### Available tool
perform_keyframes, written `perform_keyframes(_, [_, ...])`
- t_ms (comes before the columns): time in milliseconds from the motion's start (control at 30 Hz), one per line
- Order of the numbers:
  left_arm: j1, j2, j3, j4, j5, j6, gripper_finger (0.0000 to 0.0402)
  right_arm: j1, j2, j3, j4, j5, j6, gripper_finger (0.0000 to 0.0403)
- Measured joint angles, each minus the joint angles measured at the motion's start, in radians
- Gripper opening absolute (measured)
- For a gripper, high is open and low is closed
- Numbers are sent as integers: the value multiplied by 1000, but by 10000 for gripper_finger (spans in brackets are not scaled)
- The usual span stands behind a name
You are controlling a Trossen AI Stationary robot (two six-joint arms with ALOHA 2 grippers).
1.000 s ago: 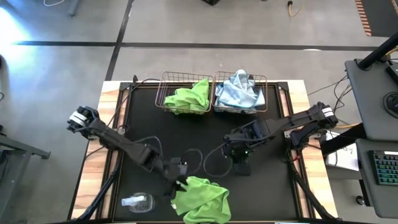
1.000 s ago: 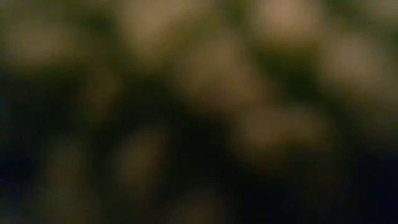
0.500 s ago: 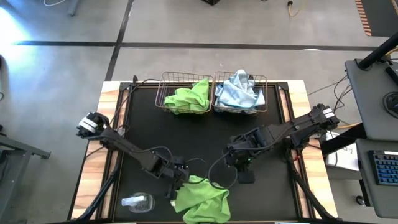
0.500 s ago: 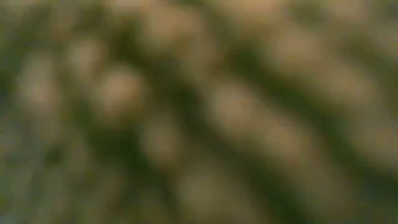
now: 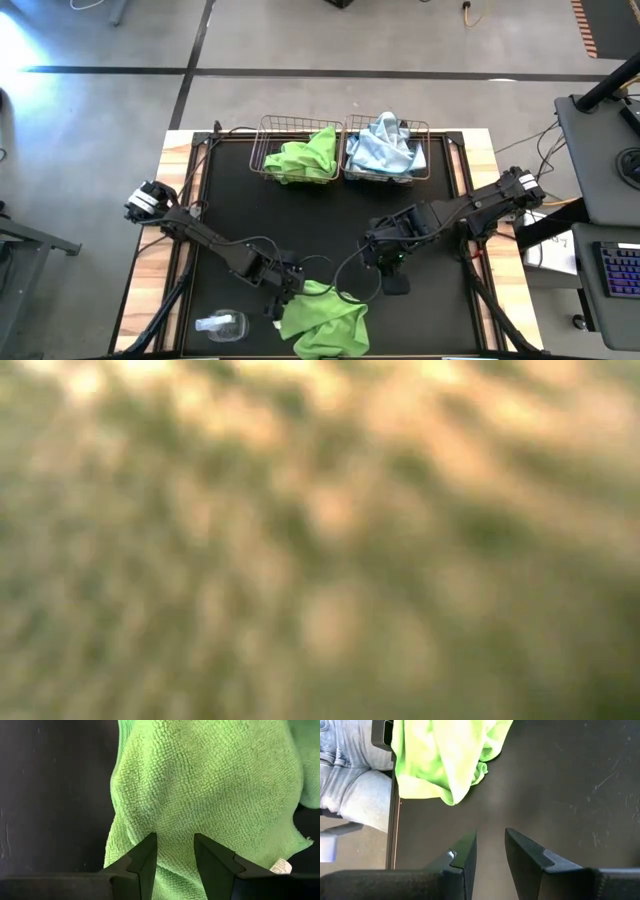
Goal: Sort microfiber towel by color & place in baskets
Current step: Put the green microfiber cloth into the left wire basket
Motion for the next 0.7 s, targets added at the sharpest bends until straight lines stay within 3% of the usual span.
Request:
perform_keyframes(400, [0, 4, -10, -31, 3, -4, 115, 0, 0, 0, 0, 0, -24, 95])
perform_keyframes(700, [1, 78, -13, -38, 42, -43, 115, 0, 0, 0, 3, 1, -26, 95])
